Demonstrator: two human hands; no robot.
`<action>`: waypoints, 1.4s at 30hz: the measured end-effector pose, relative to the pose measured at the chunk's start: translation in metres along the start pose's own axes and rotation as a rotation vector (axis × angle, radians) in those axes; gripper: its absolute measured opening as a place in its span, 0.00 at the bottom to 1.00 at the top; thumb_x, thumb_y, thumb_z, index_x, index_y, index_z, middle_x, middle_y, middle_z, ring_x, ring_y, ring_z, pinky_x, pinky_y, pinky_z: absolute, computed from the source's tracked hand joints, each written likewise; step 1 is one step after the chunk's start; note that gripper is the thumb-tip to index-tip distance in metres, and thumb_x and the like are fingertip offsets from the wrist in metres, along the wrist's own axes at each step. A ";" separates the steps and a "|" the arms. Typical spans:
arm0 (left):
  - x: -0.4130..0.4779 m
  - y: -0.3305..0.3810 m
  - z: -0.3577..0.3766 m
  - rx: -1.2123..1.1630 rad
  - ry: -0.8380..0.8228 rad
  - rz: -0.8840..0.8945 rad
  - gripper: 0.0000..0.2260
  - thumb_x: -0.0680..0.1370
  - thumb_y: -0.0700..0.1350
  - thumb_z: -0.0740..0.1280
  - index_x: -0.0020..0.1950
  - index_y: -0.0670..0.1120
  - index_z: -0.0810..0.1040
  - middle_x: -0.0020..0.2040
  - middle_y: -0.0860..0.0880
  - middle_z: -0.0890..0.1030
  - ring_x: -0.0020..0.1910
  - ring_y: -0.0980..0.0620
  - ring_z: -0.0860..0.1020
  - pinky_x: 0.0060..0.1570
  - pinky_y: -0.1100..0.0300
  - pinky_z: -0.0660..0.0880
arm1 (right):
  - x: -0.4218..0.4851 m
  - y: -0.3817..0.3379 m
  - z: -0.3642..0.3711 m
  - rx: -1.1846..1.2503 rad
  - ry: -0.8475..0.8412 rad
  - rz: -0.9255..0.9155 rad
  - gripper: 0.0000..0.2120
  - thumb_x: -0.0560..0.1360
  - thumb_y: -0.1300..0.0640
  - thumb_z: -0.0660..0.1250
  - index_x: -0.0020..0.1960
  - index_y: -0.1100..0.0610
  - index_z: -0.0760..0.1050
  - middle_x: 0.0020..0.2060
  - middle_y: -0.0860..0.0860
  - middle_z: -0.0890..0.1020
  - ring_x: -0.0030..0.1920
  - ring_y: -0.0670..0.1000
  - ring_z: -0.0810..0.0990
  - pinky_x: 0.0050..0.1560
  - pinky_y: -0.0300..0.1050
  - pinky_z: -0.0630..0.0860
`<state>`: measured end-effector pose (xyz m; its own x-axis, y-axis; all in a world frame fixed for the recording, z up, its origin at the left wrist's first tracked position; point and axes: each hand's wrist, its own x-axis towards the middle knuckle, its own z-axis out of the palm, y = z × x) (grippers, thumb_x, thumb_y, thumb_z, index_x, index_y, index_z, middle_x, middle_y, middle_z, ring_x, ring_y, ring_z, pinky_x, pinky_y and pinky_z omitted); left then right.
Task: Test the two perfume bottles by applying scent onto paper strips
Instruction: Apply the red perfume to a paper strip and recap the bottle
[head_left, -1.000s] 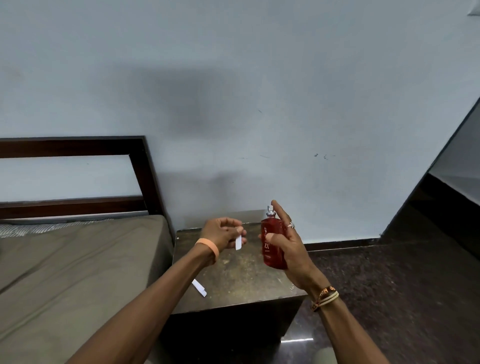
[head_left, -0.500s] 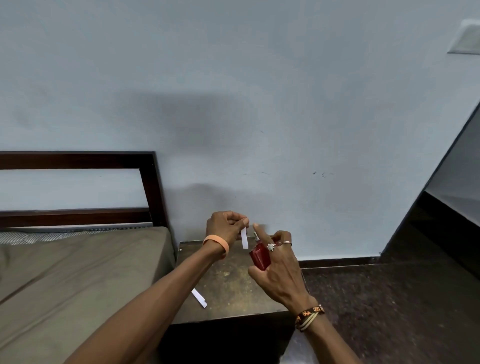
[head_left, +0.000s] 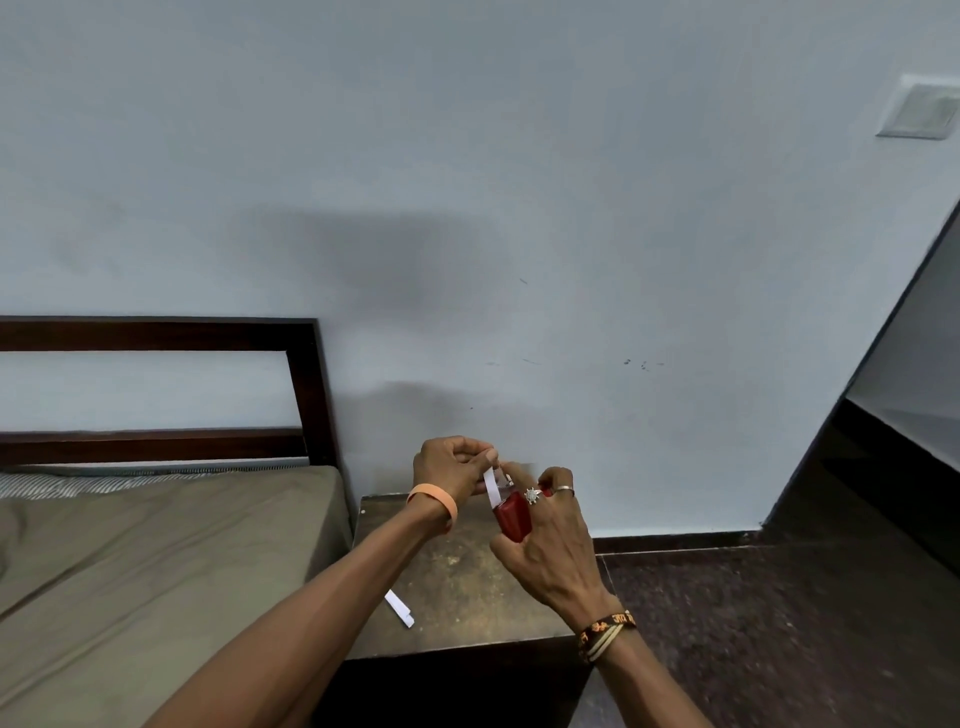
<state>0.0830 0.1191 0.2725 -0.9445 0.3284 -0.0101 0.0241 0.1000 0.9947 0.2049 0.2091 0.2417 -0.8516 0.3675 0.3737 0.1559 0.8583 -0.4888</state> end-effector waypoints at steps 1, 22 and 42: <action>0.000 0.001 -0.001 -0.006 -0.002 0.001 0.02 0.72 0.38 0.73 0.44 0.41 0.83 0.39 0.44 0.85 0.35 0.50 0.84 0.37 0.55 0.82 | -0.002 0.001 0.001 0.002 -0.013 -0.006 0.37 0.65 0.46 0.68 0.70 0.34 0.57 0.54 0.49 0.61 0.49 0.53 0.73 0.43 0.47 0.81; 0.007 -0.009 -0.004 0.028 -0.011 0.027 0.02 0.71 0.40 0.74 0.42 0.45 0.83 0.39 0.45 0.85 0.38 0.48 0.84 0.40 0.51 0.82 | 0.009 -0.009 0.000 0.048 -0.007 -0.012 0.34 0.65 0.48 0.69 0.66 0.34 0.58 0.53 0.48 0.61 0.50 0.54 0.73 0.44 0.47 0.82; 0.015 -0.129 0.010 0.051 -0.544 -0.334 0.02 0.76 0.38 0.68 0.43 0.42 0.77 0.50 0.37 0.82 0.43 0.46 0.81 0.46 0.51 0.81 | -0.039 0.068 0.077 0.623 -0.354 0.439 0.30 0.74 0.63 0.64 0.70 0.46 0.56 0.51 0.49 0.75 0.47 0.47 0.77 0.45 0.39 0.76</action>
<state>0.0693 0.1206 0.1435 -0.6024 0.7006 -0.3825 -0.2145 0.3194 0.9230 0.2102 0.2259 0.1333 -0.9012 0.3984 -0.1709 0.2936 0.2709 -0.9167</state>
